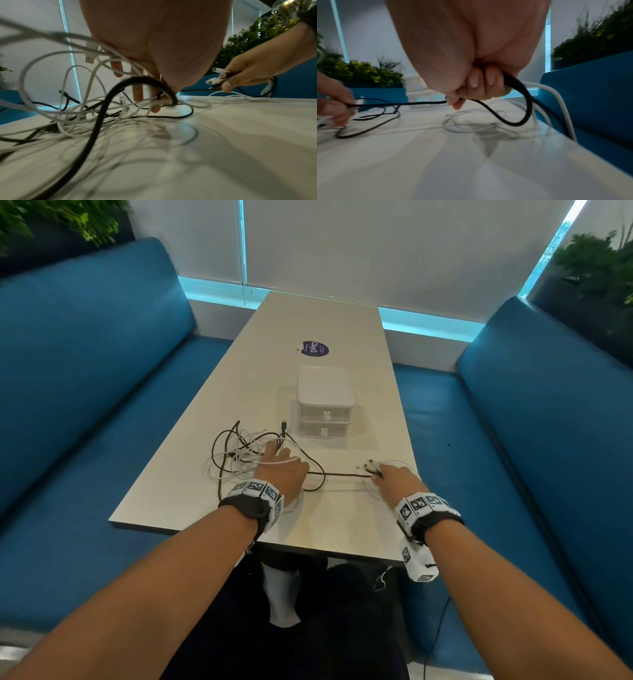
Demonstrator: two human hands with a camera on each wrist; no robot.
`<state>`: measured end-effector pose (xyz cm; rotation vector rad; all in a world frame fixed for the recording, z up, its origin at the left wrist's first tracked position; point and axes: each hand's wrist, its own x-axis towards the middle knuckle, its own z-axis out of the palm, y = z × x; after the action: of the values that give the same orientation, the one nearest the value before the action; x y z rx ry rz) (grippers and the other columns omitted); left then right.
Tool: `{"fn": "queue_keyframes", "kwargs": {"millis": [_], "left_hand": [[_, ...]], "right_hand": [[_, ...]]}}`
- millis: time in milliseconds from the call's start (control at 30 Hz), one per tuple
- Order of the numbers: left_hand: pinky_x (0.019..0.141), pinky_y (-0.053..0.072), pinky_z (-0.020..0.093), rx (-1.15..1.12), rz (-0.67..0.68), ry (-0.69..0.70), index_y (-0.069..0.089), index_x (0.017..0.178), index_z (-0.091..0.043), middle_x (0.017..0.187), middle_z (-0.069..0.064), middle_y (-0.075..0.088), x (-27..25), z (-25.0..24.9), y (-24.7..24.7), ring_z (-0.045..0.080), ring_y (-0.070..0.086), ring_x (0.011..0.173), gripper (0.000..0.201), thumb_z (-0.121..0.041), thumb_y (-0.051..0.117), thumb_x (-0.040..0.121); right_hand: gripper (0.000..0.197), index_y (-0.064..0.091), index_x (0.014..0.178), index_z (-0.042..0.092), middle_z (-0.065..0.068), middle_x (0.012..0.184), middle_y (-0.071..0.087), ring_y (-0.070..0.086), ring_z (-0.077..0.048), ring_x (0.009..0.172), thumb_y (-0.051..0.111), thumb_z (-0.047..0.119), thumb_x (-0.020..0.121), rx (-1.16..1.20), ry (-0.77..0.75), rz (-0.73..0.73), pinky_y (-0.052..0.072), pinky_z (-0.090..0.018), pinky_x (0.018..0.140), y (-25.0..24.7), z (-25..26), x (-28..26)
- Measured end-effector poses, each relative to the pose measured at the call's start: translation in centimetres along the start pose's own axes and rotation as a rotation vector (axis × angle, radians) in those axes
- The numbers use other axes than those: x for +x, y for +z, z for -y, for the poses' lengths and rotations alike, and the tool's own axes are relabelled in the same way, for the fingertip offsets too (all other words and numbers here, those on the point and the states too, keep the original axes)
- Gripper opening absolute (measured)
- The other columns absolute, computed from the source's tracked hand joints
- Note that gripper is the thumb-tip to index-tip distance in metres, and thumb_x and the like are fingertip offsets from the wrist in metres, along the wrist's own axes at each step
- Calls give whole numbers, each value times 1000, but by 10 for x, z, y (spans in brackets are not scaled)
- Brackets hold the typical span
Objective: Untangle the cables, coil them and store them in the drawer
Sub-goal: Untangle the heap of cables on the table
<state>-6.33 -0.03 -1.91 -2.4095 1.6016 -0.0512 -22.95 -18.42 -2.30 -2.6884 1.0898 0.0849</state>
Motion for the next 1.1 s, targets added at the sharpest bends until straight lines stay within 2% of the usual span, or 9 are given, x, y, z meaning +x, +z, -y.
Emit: {"fn": "queue_keyframes", "kwargs": {"millis": [233, 400, 533, 667, 767, 867, 933, 1000, 1100], "left_hand": [[114, 14, 53, -45, 54, 17, 61, 101, -25, 92, -6, 60, 5, -16, -5, 23, 51, 109, 26, -9, 44, 90], [113, 15, 50, -79, 70, 34, 63, 108, -24, 101, -4, 64, 7, -31, -6, 24, 51, 110, 29, -11, 45, 90], [107, 19, 48, -119, 23, 35, 54, 92, -28, 84, -6, 53, 8, -31, -4, 24, 56, 102, 16, -14, 48, 94], [105, 21, 48, -149, -31, 58, 50, 94, -30, 83, -7, 54, 7, -31, 0, 25, 56, 97, 17, -13, 47, 93], [104, 22, 48, -141, -75, 74, 55, 95, -31, 84, -9, 58, 4, -30, 0, 23, 56, 95, 26, -8, 46, 90], [103, 23, 47, -131, -100, 76, 59, 100, -29, 92, -8, 64, 3, -29, 4, 22, 54, 99, 23, -13, 44, 95], [104, 21, 49, -119, -81, 59, 60, 97, -28, 94, -7, 65, 3, -23, 8, 23, 53, 105, 19, -19, 44, 98], [108, 19, 54, -62, -50, 26, 63, 99, -27, 98, -5, 65, 0, -8, 12, 25, 50, 112, 20, -20, 45, 97], [107, 18, 53, -52, -47, 3, 63, 106, -29, 99, -7, 64, -4, 13, 15, 24, 52, 111, 23, -21, 42, 100]], "right_hand": [[27, 49, 111, 7, -14, 94, 57, 55, -33, 81, 39, 31, 103, 173, 111, -116, 44, -36, 68, -3, 15, -2], [27, 54, 100, 9, -16, 94, 62, 53, -31, 73, 40, 32, 102, 307, 67, -174, 39, -33, 63, 3, 36, -7], [20, 56, 97, 14, -10, 80, 68, 65, -25, 63, 41, 27, 99, 626, 58, -15, 51, -35, 61, 9, 49, -10], [23, 63, 101, 15, -10, 94, 68, 63, -30, 91, 47, 31, 99, 526, -38, 80, 43, -33, 75, 13, 58, -8], [27, 65, 103, 11, -9, 92, 65, 60, -28, 88, 48, 30, 98, 491, -58, 211, 41, -32, 70, 13, 62, -8], [24, 69, 97, 12, -11, 96, 68, 62, -30, 91, 50, 27, 96, 410, -106, 275, 45, -36, 77, 13, 58, -9], [22, 69, 96, 17, -9, 99, 67, 62, -28, 93, 50, 29, 97, 316, -116, 258, 42, -34, 75, 12, 48, -9], [23, 66, 107, 18, -9, 106, 67, 61, -26, 94, 48, 29, 100, 211, -84, 170, 39, -29, 74, 8, 29, -9], [27, 64, 114, 16, -11, 110, 68, 63, -28, 92, 43, 27, 101, 202, 77, 78, 43, -29, 74, 0, -2, -8]]}}
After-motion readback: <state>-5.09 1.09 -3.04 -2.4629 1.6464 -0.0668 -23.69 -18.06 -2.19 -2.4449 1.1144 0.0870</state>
